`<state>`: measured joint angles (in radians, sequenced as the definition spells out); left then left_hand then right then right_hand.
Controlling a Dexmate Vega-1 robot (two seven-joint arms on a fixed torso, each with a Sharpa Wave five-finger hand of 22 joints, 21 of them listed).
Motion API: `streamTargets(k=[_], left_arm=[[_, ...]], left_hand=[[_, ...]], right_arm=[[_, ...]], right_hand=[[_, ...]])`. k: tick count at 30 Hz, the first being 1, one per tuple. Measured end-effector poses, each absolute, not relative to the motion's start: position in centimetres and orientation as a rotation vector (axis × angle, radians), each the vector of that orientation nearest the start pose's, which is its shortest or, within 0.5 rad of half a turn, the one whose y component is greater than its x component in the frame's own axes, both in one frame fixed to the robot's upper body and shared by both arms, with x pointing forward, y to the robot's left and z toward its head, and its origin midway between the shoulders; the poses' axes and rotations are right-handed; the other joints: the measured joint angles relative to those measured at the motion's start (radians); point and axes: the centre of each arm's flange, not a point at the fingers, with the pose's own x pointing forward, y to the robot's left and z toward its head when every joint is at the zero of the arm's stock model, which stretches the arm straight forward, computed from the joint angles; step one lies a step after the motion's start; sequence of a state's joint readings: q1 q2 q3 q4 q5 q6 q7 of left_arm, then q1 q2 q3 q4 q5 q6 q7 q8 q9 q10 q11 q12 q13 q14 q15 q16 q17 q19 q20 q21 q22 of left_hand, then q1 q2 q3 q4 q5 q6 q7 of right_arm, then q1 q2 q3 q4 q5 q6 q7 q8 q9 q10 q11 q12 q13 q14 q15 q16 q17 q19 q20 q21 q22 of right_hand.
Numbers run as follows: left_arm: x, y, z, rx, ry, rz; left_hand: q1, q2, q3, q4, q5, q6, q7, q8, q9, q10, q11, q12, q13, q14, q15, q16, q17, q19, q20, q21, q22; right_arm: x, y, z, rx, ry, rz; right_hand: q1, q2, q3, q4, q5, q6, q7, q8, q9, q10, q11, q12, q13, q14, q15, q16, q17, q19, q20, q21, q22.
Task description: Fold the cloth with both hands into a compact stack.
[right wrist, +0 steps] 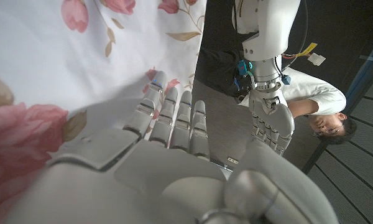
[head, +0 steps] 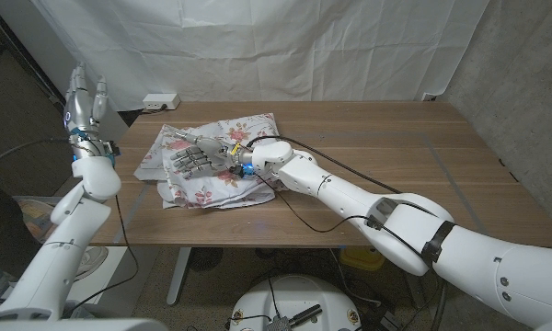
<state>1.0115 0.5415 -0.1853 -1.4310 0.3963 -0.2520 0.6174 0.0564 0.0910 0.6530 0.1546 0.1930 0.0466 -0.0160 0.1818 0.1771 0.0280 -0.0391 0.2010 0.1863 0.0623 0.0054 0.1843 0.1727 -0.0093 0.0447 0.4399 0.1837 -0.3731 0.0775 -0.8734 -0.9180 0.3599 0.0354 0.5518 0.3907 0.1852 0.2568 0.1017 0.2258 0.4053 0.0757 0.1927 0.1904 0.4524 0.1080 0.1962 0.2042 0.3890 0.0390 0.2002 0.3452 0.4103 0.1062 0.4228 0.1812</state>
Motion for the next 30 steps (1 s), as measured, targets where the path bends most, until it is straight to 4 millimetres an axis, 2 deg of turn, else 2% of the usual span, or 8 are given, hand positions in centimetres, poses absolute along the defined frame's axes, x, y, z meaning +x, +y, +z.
streamTargets(k=[3,6,10,14,16,19,22,30], left_arm=[[52.6,50.7,4.6,0.684,-0.893,0.897],[52.9,50.6,4.7,0.686,-0.892,0.894],[53.1,50.6,4.7,0.689,-0.891,0.889],[53.2,50.5,4.8,0.69,-0.891,0.886],[53.3,50.5,4.8,0.69,-0.891,0.885],[53.4,50.5,4.9,0.691,-0.891,0.882],[53.5,50.5,5.0,0.691,-0.891,0.88],[53.7,50.5,5.3,0.698,-0.893,0.879]], left_hand=[[0.0,0.0,0.0,0.0,0.0,0.0,0.0,0.0,0.0,0.002,0.002,0.0,0.0,0.0,0.0,0.0,0.0,0.003,-0.003,0.0,0.0],[0.0,0.0,0.0,0.0,0.0,0.0,0.0,0.0,0.0,0.002,0.002,0.0,0.0,0.0,0.0,0.0,0.0,0.004,-0.004,0.0,0.0],[0.0,0.0,0.0,0.0,0.0,0.0,0.0,0.0,0.0,0.002,0.002,0.0,0.0,0.0,0.0,0.0,0.0,0.004,-0.004,0.0,0.0],[0.0,0.0,0.0,0.0,0.0,0.0,0.0,0.0,0.0,0.002,0.002,0.0,0.0,0.0,0.0,0.0,0.0,0.004,-0.004,-0.004,0.0],[0.0,0.0,0.0,0.0,0.0,0.0,0.0,0.0,0.0,0.002,0.002,0.0,0.0,0.0,0.0,0.0,0.0,0.004,-0.004,-0.004,0.0],[0.0,0.0,0.0,0.0,0.0,0.0,0.0,0.0,0.0,0.002,0.002,0.0,0.0,0.0,0.0,0.0,0.0,0.004,-0.004,-0.004,0.0],[0.0,0.0,0.0,0.0,0.0,0.0,0.0,0.0,0.0,0.002,0.002,0.0,0.0,0.0,0.0,0.0,0.0,0.004,-0.004,-0.004,0.0],[0.0,0.0,0.0,0.0,0.0,0.0,0.0,0.0,0.0,0.002,0.002,0.0,0.0,0.0,0.0,0.0,0.0,0.004,-0.004,-0.004,0.0]], right_arm=[[60.6,14.8,-0.7,-0.44,-0.369,1.224],[60.5,14.7,-0.7,-0.48,-0.41,1.227],[60.5,14.2,-0.4,-0.578,-0.503,1.187],[60.0,13.9,0.7,-0.693,-0.656,1.117],[60.2,13.7,0.4,-0.713,-0.652,1.118],[59.2,13.6,1.4,-0.826,-0.836,1.035],[58.6,13.6,1.6,-0.903,-0.936,0.984],[58.2,14.1,1.1,-1.063,-1.136,0.877]], right_hand=[[0.12,0.026,0.163,-0.05,0.0,-0.005,-0.02,0.0,0.0,-0.016,-0.02,0.0,0.0,-0.024,-0.025,0.0,-0.02,-0.005,-0.04,-0.013,0.0],[0.194,0.024,0.255,-0.09,-0.005,0.025,-0.04,0.012,0.002,-0.013,-0.021,0.005,0.0,-0.037,-0.026,0.013,-0.025,-0.007,-0.053,-0.014,0.0],[0.246,0.009,0.301,-0.132,-0.017,0.111,-0.04,0.036,0.005,0.047,-0.021,0.031,0.003,0.017,-0.03,0.045,-0.022,0.016,-0.054,-0.014,0.0],[0.29,0.012,0.322,-0.177,-0.025,0.185,-0.052,0.055,0.008,0.088,-0.039,0.042,0.003,0.057,-0.051,0.066,-0.018,0.043,-0.052,-0.008,0.0],[0.313,0.014,0.336,-0.191,-0.025,0.199,-0.061,0.055,0.008,0.083,-0.05,0.042,0.003,0.045,-0.072,0.066,-0.018,0.046,-0.057,-0.008,0.0],[0.333,0.021,0.346,-0.201,-0.029,0.206,-0.068,0.045,0.008,0.048,-0.077,0.021,0.003,-0.017,-0.084,0.046,-0.014,0.01,-0.101,-0.022,0.0],[0.324,0.022,0.34,-0.159,-0.038,0.217,-0.079,0.041,0.01,0.029,-0.098,0.014,0.001,-0.046,-0.08,0.043,-0.007,-0.013,-0.123,-0.032,0.0],[0.138,-0.006,0.26,-0.001,-0.052,0.205,-0.068,0.007,0.009,-0.003,-0.113,0.0,-0.007,-0.107,-0.08,0.011,-0.028,-0.049,-0.15,-0.068,-0.005]])
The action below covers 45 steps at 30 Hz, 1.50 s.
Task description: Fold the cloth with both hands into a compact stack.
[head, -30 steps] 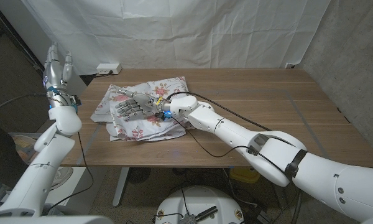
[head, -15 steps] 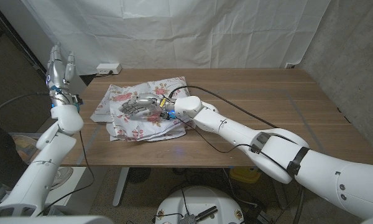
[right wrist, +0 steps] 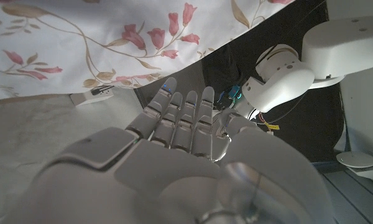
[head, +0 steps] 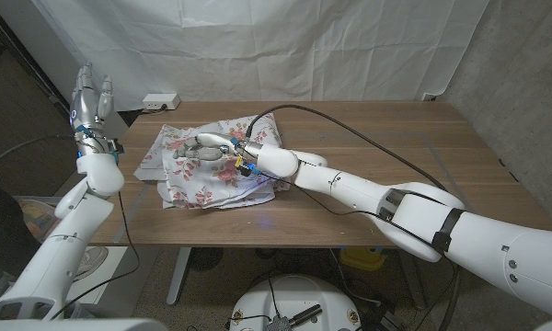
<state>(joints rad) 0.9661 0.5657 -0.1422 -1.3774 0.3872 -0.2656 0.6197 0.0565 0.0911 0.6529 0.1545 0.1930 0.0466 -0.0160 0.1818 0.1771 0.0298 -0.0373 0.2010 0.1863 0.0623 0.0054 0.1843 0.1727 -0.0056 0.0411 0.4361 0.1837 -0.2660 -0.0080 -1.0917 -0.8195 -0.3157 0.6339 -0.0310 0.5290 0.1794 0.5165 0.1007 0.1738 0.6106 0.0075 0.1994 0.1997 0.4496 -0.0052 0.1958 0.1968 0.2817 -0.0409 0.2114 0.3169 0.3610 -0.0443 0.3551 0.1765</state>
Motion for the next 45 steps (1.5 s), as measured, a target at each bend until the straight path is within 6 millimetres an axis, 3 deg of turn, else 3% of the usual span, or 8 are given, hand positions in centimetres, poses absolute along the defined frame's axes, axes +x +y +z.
streamTargets(k=[4,8,11,25,33,36,41,45], left_arm=[[53.7,50.6,5.4,0.705,-0.891,0.88],[53.7,50.8,5.6,0.716,-0.886,0.885],[53.7,51.0,5.7,0.724,-0.879,0.886],[52.3,51.9,6.4,0.757,-0.867,0.903],[51.5,52.2,6.5,0.765,-0.857,0.914],[51.3,52.3,6.6,0.764,-0.86,0.917],[51.1,52.2,6.7,0.761,-0.863,0.915],[51.1,52.0,6.7,0.757,-0.865,0.912]], left_hand=[[0.0,0.0,0.0,0.0,0.0,0.0,0.0,0.0,0.0,0.0,0.0,0.0,0.0,0.0,0.0,0.0,0.0,0.0,0.0,0.0,0.0],[0.0,0.0,0.0,0.0,0.0,0.0,0.0,0.0,0.0,0.0,0.0,0.0,0.0,0.0,0.0,0.0,0.0,0.0,0.0,-0.004,0.0],[0.0,0.0,0.0,0.0,0.0,0.0,0.0,0.0,0.0,0.0,0.0,0.0,0.0,0.0,0.0,0.0,0.0,0.0,0.0,-0.004,0.0],[0.0,0.0,0.0,0.0,0.0,0.005,-0.005,0.0,0.0,0.0,0.0,0.0,0.0,0.006,0.006,0.0,0.0,0.004,0.004,-0.004,0.0],[0.0,0.0,0.0,0.0,0.0,0.005,-0.005,0.0,0.0,0.0,0.0,0.0,0.0,0.006,0.006,0.0,0.0,0.004,0.004,-0.008,0.0],[0.0,0.0,0.0,0.0,0.0,0.005,-0.005,0.0,0.0,0.0,0.0,0.0,0.0,0.006,0.006,0.0,0.0,0.004,0.004,-0.008,0.0],[0.0,0.0,0.0,0.0,0.0,0.005,-0.005,0.0,0.0,0.0,0.0,0.0,0.0,0.006,0.006,0.0,0.0,0.004,0.004,-0.008,0.0],[0.0,0.0,0.0,0.0,0.0,0.005,-0.005,0.0,0.0,0.0,0.0,0.0,0.0,0.006,0.006,0.0,0.0,0.004,0.004,-0.008,0.0]], right_arm=[[57.8,14.9,0.7,-1.105,-1.233,0.838],[58.0,15.5,0.2,-1.132,-1.274,0.809],[58.6,15.8,-0.5,-1.164,-1.262,0.786],[61.5,17.5,-1.9,-1.346,-1.073,0.65],[62.4,18.2,-3.2,-1.422,-0.959,0.627],[62.6,18.3,-4.2,-1.45,-0.927,0.633],[62.4,18.4,-5.4,-1.486,-0.928,0.649],[62.1,18.5,-6.4,-1.526,-0.955,0.662]], right_hand=[[-0.122,-0.033,-0.064,0.069,0.0,-0.007,0.007,-0.001,-0.005,-0.005,0.005,0.0,-0.002,-0.007,0.0,-0.005,-0.022,-0.012,0.001,-0.014,0.0],[-0.222,-0.06,-0.128,0.083,0.012,-0.012,0.02,-0.001,-0.008,-0.007,0.029,0.0,-0.005,-0.007,0.0,-0.008,-0.04,-0.019,0.008,-0.028,0.0],[-0.266,-0.069,-0.153,0.085,0.016,-0.014,0.021,-0.008,-0.009,-0.01,0.032,0.0,-0.006,-0.007,0.0,-0.011,-0.049,-0.023,0.013,-0.032,0.0],[-0.309,-0.075,-0.173,0.073,0.031,-0.041,0.018,-0.015,-0.009,-0.019,0.041,0.0,-0.006,-0.007,0.0,-0.012,-0.064,-0.026,0.023,-0.045,0.0],[-0.338,-0.063,-0.183,0.062,0.049,-0.131,0.015,-0.026,-0.009,-0.091,0.038,-0.012,-0.006,-0.068,0.0,-0.031,-0.093,-0.042,0.017,-0.075,-0.005],[-0.323,-0.049,-0.159,0.037,0.056,-0.149,0.012,-0.026,-0.013,-0.102,0.03,-0.012,-0.006,-0.076,0.002,-0.031,-0.106,-0.044,0.019,-0.085,-0.008],[-0.169,-0.012,-0.064,-0.1,0.061,-0.206,-0.025,-0.022,-0.016,-0.161,0.0,-0.011,-0.006,-0.115,0.003,-0.031,-0.135,-0.057,0.01,-0.121,-0.008],[-0.11,-0.015,-0.037,-0.158,0.05,-0.233,-0.051,-0.022,-0.016,-0.187,-0.017,-0.011,-0.006,-0.132,0.003,-0.031,-0.14,-0.057,0.01,-0.13,-0.008]])
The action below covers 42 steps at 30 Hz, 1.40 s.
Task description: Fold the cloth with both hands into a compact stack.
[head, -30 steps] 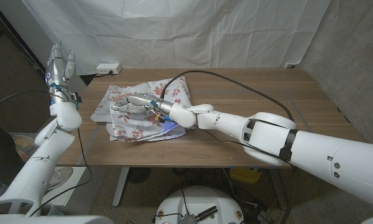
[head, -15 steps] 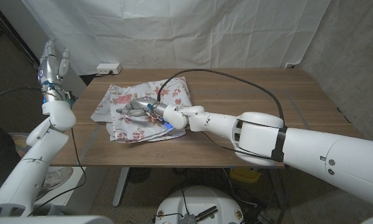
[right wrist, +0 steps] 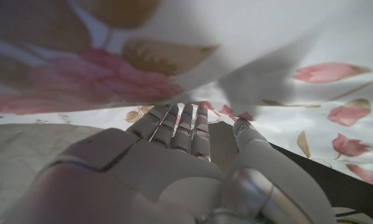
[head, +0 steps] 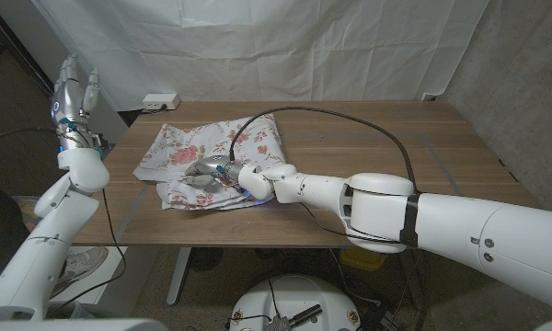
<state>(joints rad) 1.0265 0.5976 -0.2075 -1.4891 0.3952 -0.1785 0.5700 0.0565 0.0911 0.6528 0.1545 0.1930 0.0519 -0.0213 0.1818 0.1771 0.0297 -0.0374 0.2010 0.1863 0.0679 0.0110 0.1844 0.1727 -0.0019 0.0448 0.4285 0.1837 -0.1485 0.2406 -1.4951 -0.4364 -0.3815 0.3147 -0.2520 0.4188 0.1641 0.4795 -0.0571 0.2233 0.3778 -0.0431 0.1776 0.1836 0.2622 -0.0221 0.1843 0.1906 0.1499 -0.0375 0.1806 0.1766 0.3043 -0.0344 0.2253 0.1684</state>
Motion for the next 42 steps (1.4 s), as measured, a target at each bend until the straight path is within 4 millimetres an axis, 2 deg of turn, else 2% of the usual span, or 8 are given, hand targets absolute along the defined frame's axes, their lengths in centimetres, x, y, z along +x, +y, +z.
streamTargets(k=[4,10,17,20,26,33,36,42], left_arm=[[51.1,51.9,6.7,0.753,-0.867,0.909],[51.1,51.7,6.7,0.749,-0.869,0.904],[51.2,51.5,6.6,0.746,-0.865,0.893],[51.3,51.5,6.5,0.745,-0.862,0.888],[51.4,51.3,6.3,0.743,-0.857,0.872],[51.6,50.9,6.0,0.743,-0.851,0.848],[51.7,50.8,6.0,0.743,-0.85,0.84],[51.7,50.4,5.6,0.743,-0.847,0.814]], left_hand=[[0.0,0.0,0.0,0.0,0.0,0.0,0.0,0.0,0.0,0.0,0.0,0.0,0.0,0.0,0.0,0.0,0.0,0.0,0.0,0.0,0.0],[0.0,0.0,0.0,0.0,0.0,0.0,0.0,0.0,0.0,0.0,0.0,0.0,0.0,0.0,0.0,0.0,0.0,0.0,0.0,0.0,0.0],[-0.016,-0.003,0.0,0.0,0.0,-0.006,-0.005,0.0,0.0,0.0,0.0,0.0,0.0,0.0,0.0,0.0,0.002,0.0,0.0,0.0,0.0],[-0.016,-0.003,0.0,0.0,0.0,-0.006,-0.005,0.0,0.0,0.0,0.0,0.0,0.0,0.0,0.0,0.0,0.002,0.0,0.0,0.0,0.0],[-0.016,-0.003,0.0,0.0,0.0,-0.006,-0.005,0.0,0.0,0.0,0.0,0.0,0.0,0.0,0.0,0.0,0.002,0.0,0.0,0.0,0.0],[-0.016,-0.003,0.0,0.0,0.0,-0.006,-0.005,0.0,0.0,0.0,0.0,0.0,0.0,0.0,0.0,0.0,0.002,0.0,0.0,-0.007,0.0],[-0.016,-0.003,0.0,0.0,0.0,-0.006,-0.005,0.0,0.0,0.0,0.0,0.0,0.0,0.0,0.0,0.0,0.002,0.0,0.0,-0.007,0.0],[-0.009,-0.009,0.0,0.0,0.0,-0.006,-0.005,0.0,0.0,0.0,0.0,0.0,0.0,0.0,0.0,0.0,0.002,0.0,0.0,-0.007,0.0]], right_arm=[[62.1,18.4,-7.0,-1.563,-0.972,0.664],[62.2,18.2,-7.4,-1.604,-0.989,0.659],[62.5,17.6,-6.0,-1.586,-1.01,0.643],[62.9,16.9,-5.0,-1.556,-1.018,0.634],[62.9,15.7,-2.8,-1.439,-1.061,0.641],[62.7,14.0,-0.3,-1.268,-1.078,0.679],[63.4,12.8,0.4,-1.239,-1.069,0.65],[62.7,11.3,1.7,-1.081,-1.083,0.719]], right_hand=[[0.039,-0.005,0.017,-0.041,-0.008,-0.009,-0.009,0.0,0.0,-0.011,-0.007,0.0,0.0,0.0,0.0,0.0,0.0,0.0,0.0,-0.003,0.001],[0.053,-0.002,0.024,-0.056,-0.011,-0.014,-0.014,0.0,0.0,-0.012,-0.009,0.0,0.0,0.0,0.0,0.0,0.0,0.002,-0.002,-0.006,0.001],[0.053,-0.002,0.024,-0.056,-0.018,-0.016,-0.016,0.011,0.01,-0.012,-0.009,0.0,0.0,0.002,-0.002,0.008,0.003,0.018,-0.008,-0.006,0.008],[0.053,-0.002,0.018,-0.05,-0.023,-0.022,-0.017,0.012,0.007,-0.008,-0.005,0.001,0.0,0.011,0.001,0.015,0.007,0.027,0.0,-0.002,0.009],[0.053,-0.002,0.009,-0.055,-0.031,-0.009,-0.007,0.012,0.007,0.011,0.015,0.009,0.0,0.035,-0.002,0.025,0.012,0.044,0.019,-0.001,0.006],[0.053,-0.002,0.0,-0.055,-0.034,-0.003,-0.003,0.019,0.007,0.022,0.025,0.013,0.0,0.035,-0.002,0.027,0.012,0.047,0.022,-0.001,0.006],[0.053,-0.002,0.0,-0.054,-0.034,0.003,0.002,0.019,0.007,0.027,0.031,0.016,0.0,0.043,-0.001,0.027,0.012,0.047,0.022,-0.001,0.006],[0.016,-0.026,-0.027,-0.038,-0.039,0.008,0.007,0.019,0.007,0.034,0.049,0.016,0.0,0.044,0.0,0.027,0.017,0.043,0.026,-0.002,0.006]])
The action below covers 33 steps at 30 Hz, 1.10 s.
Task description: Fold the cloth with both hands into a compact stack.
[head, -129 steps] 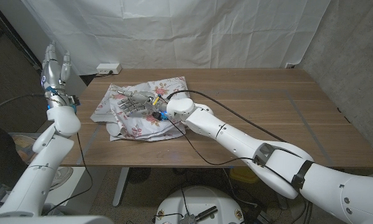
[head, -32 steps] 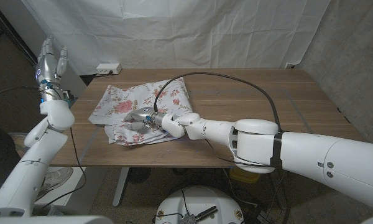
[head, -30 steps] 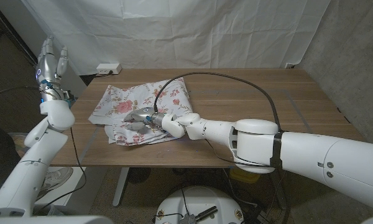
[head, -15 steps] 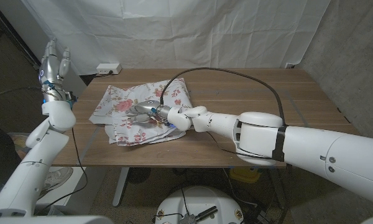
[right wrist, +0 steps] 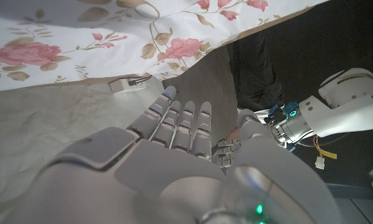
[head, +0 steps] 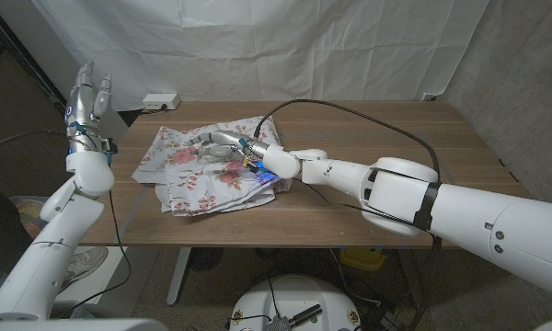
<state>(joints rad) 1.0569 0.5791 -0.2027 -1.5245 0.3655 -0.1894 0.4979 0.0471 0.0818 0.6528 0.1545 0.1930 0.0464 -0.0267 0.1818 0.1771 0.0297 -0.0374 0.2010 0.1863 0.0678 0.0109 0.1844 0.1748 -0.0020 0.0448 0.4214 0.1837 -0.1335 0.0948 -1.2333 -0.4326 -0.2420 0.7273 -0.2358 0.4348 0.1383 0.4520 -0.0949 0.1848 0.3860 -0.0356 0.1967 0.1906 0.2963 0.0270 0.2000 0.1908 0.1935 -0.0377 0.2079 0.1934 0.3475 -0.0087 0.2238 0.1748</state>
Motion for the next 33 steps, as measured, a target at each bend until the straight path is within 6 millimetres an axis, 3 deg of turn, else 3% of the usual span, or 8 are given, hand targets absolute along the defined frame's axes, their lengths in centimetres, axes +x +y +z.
streamTargets(k=[8,16,26,33], left_arm=[[51.5,50.2,5.1,0.731,-0.843,0.792],[51.2,50.3,4.6,0.718,-0.841,0.765],[51.2,50.5,4.1,0.703,-0.84,0.729],[51.3,50.8,3.9,0.699,-0.836,0.704]], left_hand=[[0.0,0.0,0.0,0.0,0.0,0.0,0.0,0.0,0.0,0.0,0.0,0.0,0.0,0.0,0.0,0.0,0.0,0.0,0.0,0.0,0.0],[-0.008,0.008,0.0,0.0,0.0,0.0,0.0,0.0,0.0,0.0,0.0,0.0,0.0,0.0,0.0,0.0,0.0,0.0,0.0,-0.004,0.0],[-0.008,0.008,0.0,0.0,0.0,0.0,0.0,0.0,0.0,0.0,0.0,0.0,0.0,0.0,0.0,0.0,0.0,0.004,0.004,-0.004,0.0],[-0.008,0.008,0.0,0.0,0.0,0.0,0.0,0.0,0.0,0.0,0.0,0.0,0.0,0.0,0.0,0.0,0.0,0.004,0.004,-0.004,0.0]], right_arm=[[62.7,9.2,2.7,-0.952,-1.067,0.742],[62.6,6.9,4.2,-0.826,-1.056,0.734],[62.8,4.8,5.4,-0.752,-1.007,0.758],[63.0,3.4,6.8,-0.701,-0.987,0.771]], right_hand=[[-0.021,-0.01,-0.011,0.011,-0.004,0.007,0.007,0.0,0.0,0.001,0.011,0.0,0.0,-0.001,0.001,0.0,0.0,-0.005,0.005,-0.006,0.0],[-0.025,-0.014,-0.013,0.008,-0.004,0.018,0.018,0.0,0.0,0.013,0.023,0.0,0.0,0.0,0.014,0.0,-0.002,-0.007,0.007,-0.006,0.0],[-0.011,-0.011,-0.005,-0.017,-0.003,0.025,0.025,0.0,0.0,0.025,0.035,0.004,0.0,0.003,0.022,-0.005,-0.007,-0.007,0.018,-0.009,0.0],[-0.01,-0.013,-0.004,-0.018,-0.003,0.025,0.025,0.0,0.0,0.023,0.037,0.004,0.0,0.003,0.022,-0.009,-0.007,-0.007,0.018,-0.013,0.0]])
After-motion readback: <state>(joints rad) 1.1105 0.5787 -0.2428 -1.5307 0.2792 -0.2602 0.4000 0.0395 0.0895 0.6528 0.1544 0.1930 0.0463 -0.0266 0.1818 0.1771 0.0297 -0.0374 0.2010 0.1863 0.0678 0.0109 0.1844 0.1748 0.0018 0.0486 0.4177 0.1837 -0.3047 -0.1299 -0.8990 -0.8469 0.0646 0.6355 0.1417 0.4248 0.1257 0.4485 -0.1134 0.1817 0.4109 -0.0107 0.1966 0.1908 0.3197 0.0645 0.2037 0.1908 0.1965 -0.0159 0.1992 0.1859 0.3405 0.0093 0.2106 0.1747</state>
